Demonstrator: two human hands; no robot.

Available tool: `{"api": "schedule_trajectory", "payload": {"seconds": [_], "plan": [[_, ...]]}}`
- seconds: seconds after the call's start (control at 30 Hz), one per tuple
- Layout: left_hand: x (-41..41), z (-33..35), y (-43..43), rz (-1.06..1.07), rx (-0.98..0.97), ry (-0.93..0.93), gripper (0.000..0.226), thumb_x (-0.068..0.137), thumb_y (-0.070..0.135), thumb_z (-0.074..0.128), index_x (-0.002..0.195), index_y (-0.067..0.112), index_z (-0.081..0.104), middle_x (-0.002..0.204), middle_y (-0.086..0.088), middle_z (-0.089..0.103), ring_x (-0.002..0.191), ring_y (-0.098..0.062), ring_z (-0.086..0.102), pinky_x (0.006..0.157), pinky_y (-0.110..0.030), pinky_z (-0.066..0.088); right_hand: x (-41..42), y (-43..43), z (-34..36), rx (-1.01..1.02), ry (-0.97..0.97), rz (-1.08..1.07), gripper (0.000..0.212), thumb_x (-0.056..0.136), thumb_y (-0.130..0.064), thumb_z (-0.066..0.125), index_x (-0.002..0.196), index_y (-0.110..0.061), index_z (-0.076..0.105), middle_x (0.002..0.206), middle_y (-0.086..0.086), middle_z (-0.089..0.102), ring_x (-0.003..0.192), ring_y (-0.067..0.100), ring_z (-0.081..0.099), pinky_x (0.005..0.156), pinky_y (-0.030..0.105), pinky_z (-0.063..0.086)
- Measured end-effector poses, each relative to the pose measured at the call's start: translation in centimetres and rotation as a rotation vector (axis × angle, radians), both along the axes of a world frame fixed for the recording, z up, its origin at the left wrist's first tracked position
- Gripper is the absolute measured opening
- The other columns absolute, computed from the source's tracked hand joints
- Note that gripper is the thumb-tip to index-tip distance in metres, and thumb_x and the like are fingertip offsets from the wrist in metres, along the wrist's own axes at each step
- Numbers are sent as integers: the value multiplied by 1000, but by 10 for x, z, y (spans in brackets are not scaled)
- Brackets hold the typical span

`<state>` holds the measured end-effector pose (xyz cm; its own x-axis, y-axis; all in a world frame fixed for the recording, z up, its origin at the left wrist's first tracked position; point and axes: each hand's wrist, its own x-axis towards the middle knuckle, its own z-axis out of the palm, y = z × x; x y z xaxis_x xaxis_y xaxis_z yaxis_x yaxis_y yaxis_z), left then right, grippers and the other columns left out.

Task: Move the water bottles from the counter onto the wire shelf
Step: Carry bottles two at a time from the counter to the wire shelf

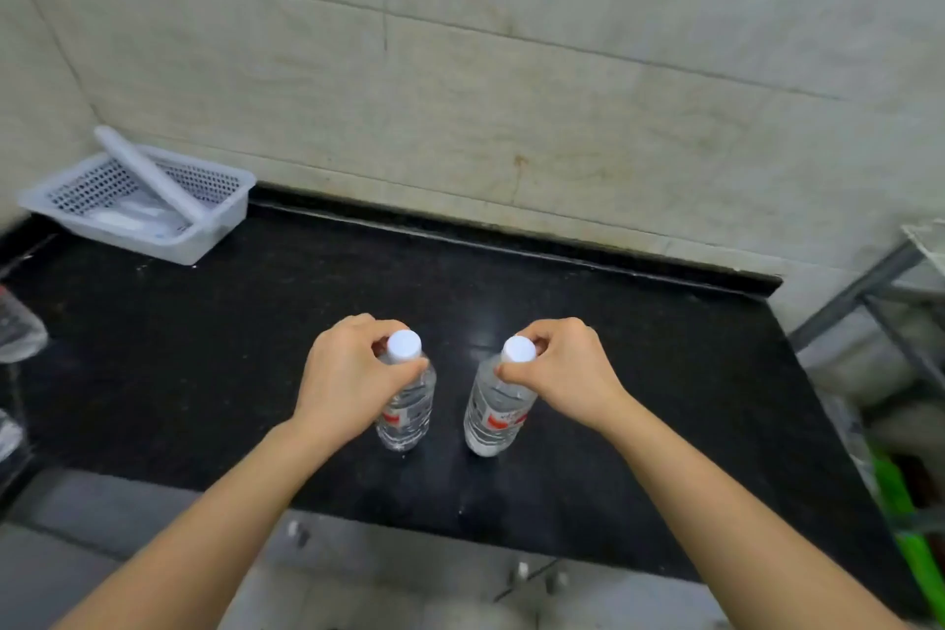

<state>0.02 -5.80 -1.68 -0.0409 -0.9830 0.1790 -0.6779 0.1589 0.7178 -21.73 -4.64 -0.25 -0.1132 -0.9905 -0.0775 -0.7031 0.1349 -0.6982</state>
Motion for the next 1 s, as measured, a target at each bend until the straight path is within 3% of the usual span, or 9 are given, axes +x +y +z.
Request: {"api": "schedule_trajectory", "payload": {"seconds": [0.2, 0.4, 0.5, 0.67, 0.8, 0.9, 1.0], "plan": [[-145, 21, 40, -118, -83, 73, 17, 66, 21, 79, 81, 25, 73, 69, 2, 58, 72, -15, 57, 66, -29, 45, -137, 76, 23, -85, -41, -119, 14, 70, -24, 79, 81, -18, 74, 71, -8, 67, 66, 6, 58, 58, 22, 45], [-271, 48, 63, -310, -53, 147, 18, 68, 25, 79, 83, 31, 72, 74, 9, 60, 70, -6, 57, 60, -15, 38, -254, 135, 54, -157, 45, -255, 15, 72, -28, 81, 78, -19, 71, 60, -13, 57, 57, 1, 51, 50, 16, 35], [-331, 69, 70, -417, -47, 178, 18, 67, 27, 80, 82, 33, 71, 76, 11, 63, 70, -3, 58, 60, -13, 37, -305, 158, 70, -209, 61, -367, 14, 68, -29, 82, 74, -20, 72, 58, -11, 59, 58, 2, 52, 52, 21, 39], [-418, 111, 78, -597, -89, 229, 20, 65, 25, 80, 71, 40, 67, 75, 9, 68, 67, -2, 61, 59, -14, 43, -383, 186, 112, -280, 106, -473, 25, 67, -30, 83, 63, -10, 68, 47, -7, 46, 46, 5, 38, 45, 21, 29], [-484, 148, 75, -688, -115, 331, 21, 65, 23, 82, 72, 38, 69, 81, 3, 71, 75, -13, 67, 69, -31, 54, -444, 199, 156, -358, 78, -524, 27, 69, -29, 83, 66, -5, 71, 45, -4, 47, 42, 2, 35, 43, 18, 27], [-535, 172, 68, -720, -158, 422, 21, 62, 24, 84, 78, 32, 72, 82, 7, 71, 67, -2, 63, 65, -22, 52, -489, 203, 182, -414, 46, -562, 26, 68, -32, 84, 76, -9, 77, 57, 12, 63, 52, 8, 47, 53, 29, 36], [-584, 193, 59, -750, -170, 489, 21, 61, 23, 86, 73, 32, 72, 76, 9, 70, 60, 4, 59, 60, -18, 49, -533, 204, 201, -428, 66, -605, 22, 69, -30, 84, 74, -9, 77, 54, 3, 52, 46, 6, 40, 52, 28, 33]]}}
